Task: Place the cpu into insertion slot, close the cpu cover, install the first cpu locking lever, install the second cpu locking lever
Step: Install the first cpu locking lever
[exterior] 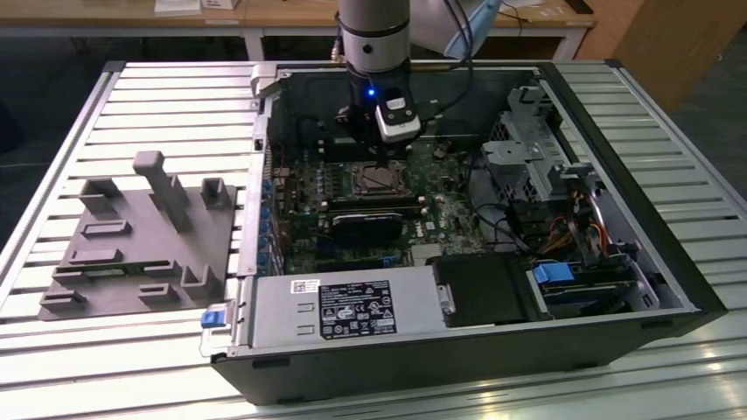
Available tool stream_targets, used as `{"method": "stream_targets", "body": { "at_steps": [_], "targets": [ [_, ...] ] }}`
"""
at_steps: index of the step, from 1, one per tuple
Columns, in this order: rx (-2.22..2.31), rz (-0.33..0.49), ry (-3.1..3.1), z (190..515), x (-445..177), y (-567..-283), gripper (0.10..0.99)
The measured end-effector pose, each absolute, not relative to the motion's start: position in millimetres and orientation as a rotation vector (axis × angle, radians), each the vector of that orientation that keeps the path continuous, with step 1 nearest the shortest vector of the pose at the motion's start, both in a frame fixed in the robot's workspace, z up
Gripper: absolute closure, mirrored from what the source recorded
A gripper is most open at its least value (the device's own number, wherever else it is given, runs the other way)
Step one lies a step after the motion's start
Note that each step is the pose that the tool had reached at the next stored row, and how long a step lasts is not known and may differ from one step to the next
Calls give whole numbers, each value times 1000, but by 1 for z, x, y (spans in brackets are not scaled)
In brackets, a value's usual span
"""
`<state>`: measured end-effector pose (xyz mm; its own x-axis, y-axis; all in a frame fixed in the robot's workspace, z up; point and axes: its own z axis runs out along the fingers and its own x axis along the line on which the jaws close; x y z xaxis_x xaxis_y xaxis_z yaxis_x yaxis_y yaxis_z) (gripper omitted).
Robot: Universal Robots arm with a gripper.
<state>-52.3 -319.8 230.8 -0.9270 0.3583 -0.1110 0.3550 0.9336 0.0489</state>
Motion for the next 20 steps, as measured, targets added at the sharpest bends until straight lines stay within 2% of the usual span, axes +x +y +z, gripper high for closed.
{"method": "stream_targets", "body": {
  "at_steps": [20],
  "targets": [
    [456,29,3045,230,-45,-321,980]
  ]
}}
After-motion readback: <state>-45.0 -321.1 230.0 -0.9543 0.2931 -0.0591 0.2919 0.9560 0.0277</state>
